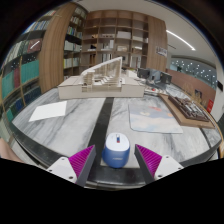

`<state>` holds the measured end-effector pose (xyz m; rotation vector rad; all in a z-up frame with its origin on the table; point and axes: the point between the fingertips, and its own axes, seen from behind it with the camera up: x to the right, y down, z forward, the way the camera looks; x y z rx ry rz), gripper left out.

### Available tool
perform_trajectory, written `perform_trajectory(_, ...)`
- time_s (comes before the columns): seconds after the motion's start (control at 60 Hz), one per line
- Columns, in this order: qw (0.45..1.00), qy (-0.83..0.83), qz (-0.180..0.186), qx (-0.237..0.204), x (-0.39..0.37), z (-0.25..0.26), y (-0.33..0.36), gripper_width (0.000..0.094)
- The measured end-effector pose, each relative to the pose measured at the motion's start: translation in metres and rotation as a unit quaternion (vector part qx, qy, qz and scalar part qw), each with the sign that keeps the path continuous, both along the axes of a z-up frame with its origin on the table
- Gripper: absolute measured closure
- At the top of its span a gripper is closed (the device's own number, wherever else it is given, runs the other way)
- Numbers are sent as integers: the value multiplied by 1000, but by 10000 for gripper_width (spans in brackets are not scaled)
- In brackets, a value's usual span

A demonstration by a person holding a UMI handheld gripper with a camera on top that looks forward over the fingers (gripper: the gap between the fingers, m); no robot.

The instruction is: Arrange mouse

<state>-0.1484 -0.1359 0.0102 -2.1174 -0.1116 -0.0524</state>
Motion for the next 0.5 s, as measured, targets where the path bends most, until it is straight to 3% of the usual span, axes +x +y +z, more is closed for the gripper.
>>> perform_trajectory(0.1,1000,10,-6,0,10,-18,28,124)
perform_trajectory(0.133,1000,24,-3,-3,8,-24,34,71)
perform_trajectory(0.167,999,49,-1,3,5,-23,41,186)
perform_trajectory(0.183,998,60,1,0,3,-25,42,143)
perform_trajectory(0.233,998,65,-6,10,7,-24,47,387)
perform_trajectory(0.367,998,57,-14,18,4,-24,49,476)
perform_trajectory(0.433,997,73,7,-1,-5,-20,48,538)
perform_trajectory(0.5,995,88,27,24,-10,12,60,538)
